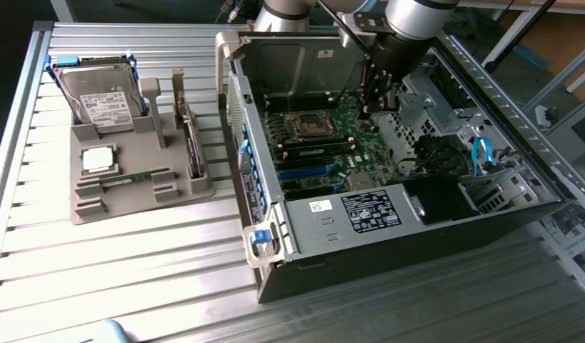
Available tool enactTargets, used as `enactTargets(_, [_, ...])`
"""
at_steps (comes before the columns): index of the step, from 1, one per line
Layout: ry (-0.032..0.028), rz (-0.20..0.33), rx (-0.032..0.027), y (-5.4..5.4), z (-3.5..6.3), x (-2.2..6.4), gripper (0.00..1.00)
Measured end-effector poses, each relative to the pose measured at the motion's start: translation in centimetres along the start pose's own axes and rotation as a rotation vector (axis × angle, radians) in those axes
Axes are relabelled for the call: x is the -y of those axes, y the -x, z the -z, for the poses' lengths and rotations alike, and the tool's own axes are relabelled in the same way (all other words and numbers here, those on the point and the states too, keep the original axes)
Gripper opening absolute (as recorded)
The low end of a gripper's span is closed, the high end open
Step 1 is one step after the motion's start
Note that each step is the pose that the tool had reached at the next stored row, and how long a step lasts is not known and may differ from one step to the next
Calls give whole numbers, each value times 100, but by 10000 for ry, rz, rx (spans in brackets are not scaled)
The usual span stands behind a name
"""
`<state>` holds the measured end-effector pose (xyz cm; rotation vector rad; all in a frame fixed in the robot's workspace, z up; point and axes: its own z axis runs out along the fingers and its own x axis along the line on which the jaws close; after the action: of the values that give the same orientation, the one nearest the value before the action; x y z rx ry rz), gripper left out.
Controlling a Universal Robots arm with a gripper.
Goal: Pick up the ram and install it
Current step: 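Press down the ram until it locks into place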
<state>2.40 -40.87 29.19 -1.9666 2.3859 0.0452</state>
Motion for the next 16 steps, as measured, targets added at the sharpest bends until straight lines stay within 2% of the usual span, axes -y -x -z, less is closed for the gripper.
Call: enactTargets(16, [-45, -797, -7, 0, -4, 0, 11])
